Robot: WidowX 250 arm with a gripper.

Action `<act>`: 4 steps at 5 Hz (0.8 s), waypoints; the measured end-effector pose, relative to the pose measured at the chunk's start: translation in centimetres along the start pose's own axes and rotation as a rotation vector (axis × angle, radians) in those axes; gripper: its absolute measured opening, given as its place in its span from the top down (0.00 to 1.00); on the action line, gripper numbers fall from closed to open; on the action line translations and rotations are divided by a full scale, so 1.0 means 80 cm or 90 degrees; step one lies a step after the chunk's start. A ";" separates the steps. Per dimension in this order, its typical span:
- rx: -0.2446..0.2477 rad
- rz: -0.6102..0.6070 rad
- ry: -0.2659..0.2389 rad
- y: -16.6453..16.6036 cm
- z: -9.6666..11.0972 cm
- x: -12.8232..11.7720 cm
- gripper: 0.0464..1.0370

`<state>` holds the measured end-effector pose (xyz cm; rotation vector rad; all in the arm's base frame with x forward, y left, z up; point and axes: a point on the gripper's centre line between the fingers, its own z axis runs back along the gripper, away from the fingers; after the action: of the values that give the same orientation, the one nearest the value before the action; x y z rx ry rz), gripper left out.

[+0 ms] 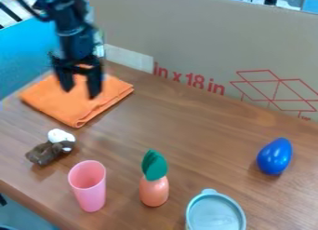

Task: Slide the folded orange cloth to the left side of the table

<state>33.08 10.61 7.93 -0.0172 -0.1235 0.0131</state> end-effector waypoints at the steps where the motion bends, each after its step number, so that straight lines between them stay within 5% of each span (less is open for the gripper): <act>1: -0.010 -0.027 -0.010 -0.044 0.016 -0.014 0.04; 4: -0.026 -0.059 -0.003 -0.072 0.017 -0.022 0.04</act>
<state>31.23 4.86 9.13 -0.0522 -0.1296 -0.0817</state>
